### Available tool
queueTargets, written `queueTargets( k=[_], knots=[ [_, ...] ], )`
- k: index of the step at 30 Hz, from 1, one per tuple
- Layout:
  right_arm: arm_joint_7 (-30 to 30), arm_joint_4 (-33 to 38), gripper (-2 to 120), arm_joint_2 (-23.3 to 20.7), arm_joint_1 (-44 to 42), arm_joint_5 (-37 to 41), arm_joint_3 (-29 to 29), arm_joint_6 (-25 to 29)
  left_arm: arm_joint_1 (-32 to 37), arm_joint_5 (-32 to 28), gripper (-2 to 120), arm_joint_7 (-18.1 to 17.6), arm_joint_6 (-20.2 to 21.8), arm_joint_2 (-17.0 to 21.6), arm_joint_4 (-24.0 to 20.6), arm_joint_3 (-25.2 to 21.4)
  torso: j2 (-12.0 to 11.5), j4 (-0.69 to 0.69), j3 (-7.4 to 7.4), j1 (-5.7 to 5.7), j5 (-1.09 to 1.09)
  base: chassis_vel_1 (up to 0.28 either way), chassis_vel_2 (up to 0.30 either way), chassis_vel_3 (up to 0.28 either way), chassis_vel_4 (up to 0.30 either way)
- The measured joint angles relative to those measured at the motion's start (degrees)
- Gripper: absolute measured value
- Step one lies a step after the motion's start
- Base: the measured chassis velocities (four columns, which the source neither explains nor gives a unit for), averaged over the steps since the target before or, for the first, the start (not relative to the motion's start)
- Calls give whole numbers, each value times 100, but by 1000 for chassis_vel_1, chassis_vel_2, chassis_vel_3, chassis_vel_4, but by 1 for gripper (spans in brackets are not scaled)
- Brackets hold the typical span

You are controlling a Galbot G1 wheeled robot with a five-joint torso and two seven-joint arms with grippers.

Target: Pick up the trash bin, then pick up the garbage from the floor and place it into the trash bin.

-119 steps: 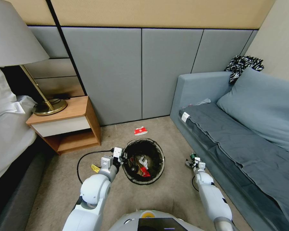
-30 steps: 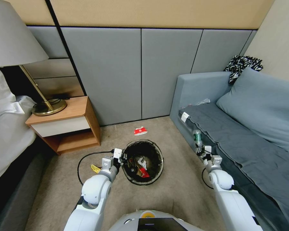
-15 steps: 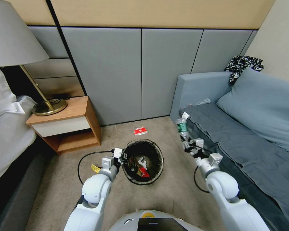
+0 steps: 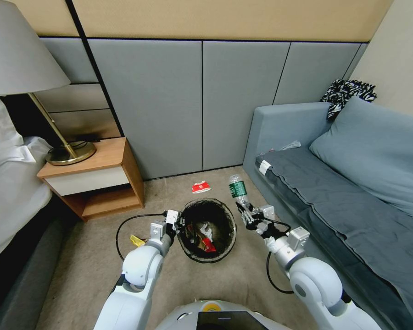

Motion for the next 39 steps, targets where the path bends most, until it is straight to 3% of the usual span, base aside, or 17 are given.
queueTargets(
  k=[18, 28, 31, 33, 35, 38, 39],
  knots=[
    [269, -506, 25, 121, 407, -130, -915, 19, 23, 36, 1, -12, 12, -48, -40, 10, 0, 0, 0, 0, 0, 0, 0, 0, 0],
    [295, -591, 25, 236, 519, -220, -1028, -5, 30, 39, 1, -11, 11, -74, -41, 28, 0, 0, 1, 0, 0, 0, 0, 0, 0],
    [316, -591, 38, 253, 540, -227, -1046, -30, 39, 50, 1, -10, 10, -91, -43, 35, 0, 0, 1, 0, 0, 0, 0, 0, 0],
    [319, -591, 40, 254, 543, -229, -1048, -32, 39, 52, 1, -10, 10, -94, -43, 38, 0, 0, 1, 0, 0, 0, 0, 0, 0],
    [341, -603, 53, 261, 552, -265, -1069, -37, 39, 73, 1, -8, 9, -125, -43, 59, 0, 0, 0, 0, 0, 0, 0, 0, 0],
    [341, -604, 57, 261, 555, -293, -1073, -37, 40, 82, 1, -8, 9, -136, -43, 67, 0, 0, 1, 0, 0, 0, 0, 0, 0],
    [341, -604, 68, 258, 559, -314, -1075, -37, 42, 94, 1, -7, 6, -146, -41, 73, 0, 0, 0, 0, 0, 0, 0, 0, 0]
  ],
)
